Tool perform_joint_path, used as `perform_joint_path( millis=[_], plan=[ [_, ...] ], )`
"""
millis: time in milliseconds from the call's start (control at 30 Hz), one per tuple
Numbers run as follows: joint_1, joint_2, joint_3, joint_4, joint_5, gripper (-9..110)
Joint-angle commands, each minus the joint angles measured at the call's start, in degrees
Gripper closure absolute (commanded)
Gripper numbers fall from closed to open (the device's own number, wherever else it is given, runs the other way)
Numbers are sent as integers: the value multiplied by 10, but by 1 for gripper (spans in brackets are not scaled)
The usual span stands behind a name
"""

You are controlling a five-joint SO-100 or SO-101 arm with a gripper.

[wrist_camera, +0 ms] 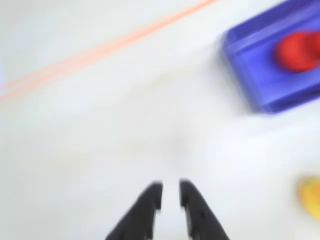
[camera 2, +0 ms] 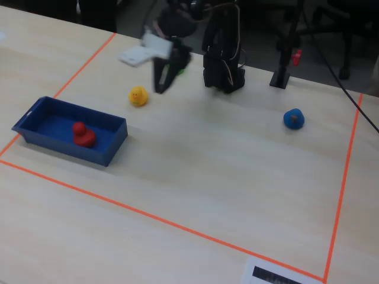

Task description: Grasp red duck and put it into box.

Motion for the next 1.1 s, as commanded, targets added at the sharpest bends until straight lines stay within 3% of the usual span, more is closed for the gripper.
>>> perform_joint_path(
  millis=[0, 167, 333, 1067],
  plan=[
    [-81, 352, 371, 28, -60, 101],
    [-112, 561, 595, 66, -137, 101],
    [-120, 653, 705, 68, -178, 101],
    [-100, 678, 782, 83, -160, 101]
  ],
)
